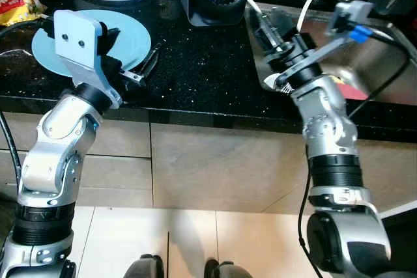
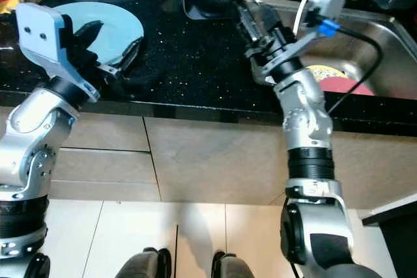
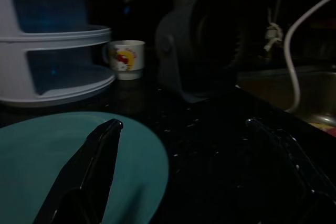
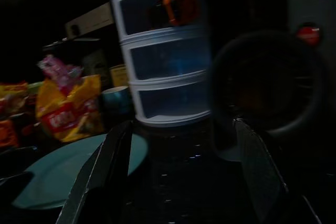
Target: Kitchen organization
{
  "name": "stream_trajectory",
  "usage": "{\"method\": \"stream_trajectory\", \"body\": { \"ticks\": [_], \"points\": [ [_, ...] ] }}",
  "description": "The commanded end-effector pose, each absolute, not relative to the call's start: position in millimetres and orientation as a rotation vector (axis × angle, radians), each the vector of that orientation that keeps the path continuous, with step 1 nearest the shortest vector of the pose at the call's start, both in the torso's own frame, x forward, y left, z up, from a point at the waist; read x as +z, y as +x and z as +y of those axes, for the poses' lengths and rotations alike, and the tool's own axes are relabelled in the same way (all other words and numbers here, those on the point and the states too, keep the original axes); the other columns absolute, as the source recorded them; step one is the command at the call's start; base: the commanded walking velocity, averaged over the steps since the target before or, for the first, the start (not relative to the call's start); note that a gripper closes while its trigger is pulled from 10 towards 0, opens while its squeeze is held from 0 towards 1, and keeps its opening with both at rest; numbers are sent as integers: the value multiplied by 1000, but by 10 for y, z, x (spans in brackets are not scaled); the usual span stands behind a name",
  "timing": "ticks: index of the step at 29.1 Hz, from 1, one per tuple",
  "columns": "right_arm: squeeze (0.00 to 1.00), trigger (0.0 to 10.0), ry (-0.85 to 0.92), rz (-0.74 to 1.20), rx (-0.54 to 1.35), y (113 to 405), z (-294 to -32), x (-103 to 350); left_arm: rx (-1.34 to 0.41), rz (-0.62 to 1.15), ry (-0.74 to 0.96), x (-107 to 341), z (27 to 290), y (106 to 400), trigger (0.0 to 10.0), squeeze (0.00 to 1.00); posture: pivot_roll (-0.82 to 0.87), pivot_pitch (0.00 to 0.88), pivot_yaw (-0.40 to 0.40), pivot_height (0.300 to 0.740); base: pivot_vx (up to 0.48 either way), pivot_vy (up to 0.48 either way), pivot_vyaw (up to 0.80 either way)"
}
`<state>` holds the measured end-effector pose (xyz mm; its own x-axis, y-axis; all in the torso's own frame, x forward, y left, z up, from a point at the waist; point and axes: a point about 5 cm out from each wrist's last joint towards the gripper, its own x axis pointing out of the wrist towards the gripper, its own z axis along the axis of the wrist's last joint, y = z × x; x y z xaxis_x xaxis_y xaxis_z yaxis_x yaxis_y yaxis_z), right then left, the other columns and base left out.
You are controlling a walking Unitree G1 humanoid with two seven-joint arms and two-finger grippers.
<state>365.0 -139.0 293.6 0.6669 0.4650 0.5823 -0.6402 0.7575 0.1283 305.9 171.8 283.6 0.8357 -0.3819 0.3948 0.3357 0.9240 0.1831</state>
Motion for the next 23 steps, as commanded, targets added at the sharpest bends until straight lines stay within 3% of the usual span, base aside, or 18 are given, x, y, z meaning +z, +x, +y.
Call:
{"method": "stream_trajectory", "body": {
  "ticks": [1, 9, 14, 23],
  "points": [
    [0, 10000, 319, -543, 631, 3647, -1403, 2913, -364, -453, 125, 2844, 1723, 3064, 10000, 0, 172, 78, -108, 740, 0, 285, 0],
    [0, 10000, 344, -545, 561, 3649, -1418, 2883, -369, -465, 122, 2795, 1648, 3087, 10000, 0, 159, 65, -99, 740, 0, 0, 0],
    [0, 10000, 512, -598, 558, 3564, -1477, 2856, -426, -469, 106, 2770, 1489, 3096, 10000, 0, 150, 63, -87, 740, 0, 0, 0],
    [0, 10000, 533, -603, 555, 3525, -1503, 2835, -463, -472, 98, 2761, 1441, 3102, 10000, 0, 144, 60, -82, 740, 0, -37, 0]
  ]
}}
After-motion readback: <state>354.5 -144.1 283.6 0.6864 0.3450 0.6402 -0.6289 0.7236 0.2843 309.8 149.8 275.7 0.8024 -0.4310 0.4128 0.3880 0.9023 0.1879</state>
